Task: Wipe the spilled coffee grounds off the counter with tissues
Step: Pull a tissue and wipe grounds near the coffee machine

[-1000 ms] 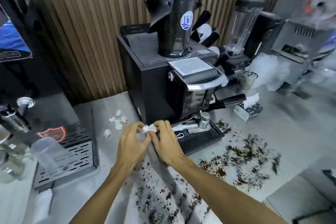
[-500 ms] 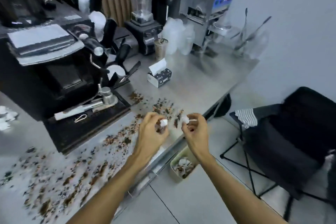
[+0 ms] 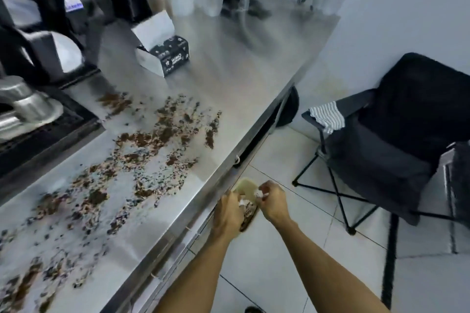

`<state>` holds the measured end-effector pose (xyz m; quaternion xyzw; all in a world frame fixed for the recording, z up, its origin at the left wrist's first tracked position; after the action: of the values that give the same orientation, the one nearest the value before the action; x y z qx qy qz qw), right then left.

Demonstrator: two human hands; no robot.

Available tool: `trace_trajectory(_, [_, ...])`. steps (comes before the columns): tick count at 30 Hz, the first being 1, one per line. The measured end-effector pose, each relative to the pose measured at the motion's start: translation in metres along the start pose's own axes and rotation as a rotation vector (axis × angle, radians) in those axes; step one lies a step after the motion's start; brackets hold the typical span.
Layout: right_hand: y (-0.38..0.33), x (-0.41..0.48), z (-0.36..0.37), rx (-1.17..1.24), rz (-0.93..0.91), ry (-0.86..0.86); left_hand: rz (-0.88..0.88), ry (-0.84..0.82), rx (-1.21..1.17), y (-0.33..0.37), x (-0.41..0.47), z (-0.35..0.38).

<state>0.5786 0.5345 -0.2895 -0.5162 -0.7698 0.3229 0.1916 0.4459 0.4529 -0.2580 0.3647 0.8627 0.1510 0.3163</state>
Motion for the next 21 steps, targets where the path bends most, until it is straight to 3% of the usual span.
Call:
trace_trajectory(10, [0.142, 0.034, 0.149, -0.013, -0.003, -0.101, 0.033, 0.051, 0.120, -0.073, 0.131, 0.154])
trace_trajectory(15, [0.127, 0.037, 0.113, 0.039, -0.008, 0.053, 0.042, 0.110, 0.162, -0.061, 0.120, 0.129])
trace_trajectory(21, [0.030, 0.022, -0.009, 0.084, -0.139, 0.281, 0.251, 0.285, 0.015, 0.031, 0.046, 0.042])
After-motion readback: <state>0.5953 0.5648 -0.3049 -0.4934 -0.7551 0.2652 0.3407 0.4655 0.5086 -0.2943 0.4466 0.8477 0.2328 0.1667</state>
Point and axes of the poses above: each hand's wrist, its own x-axis towards the middle knuckle, its own z-axis out of the palm, y = z × x, the point moved 7 cm from there along x, towards the middle knuckle, and after that the axes turned 15 degrees about -z, right-handed, at the moved point
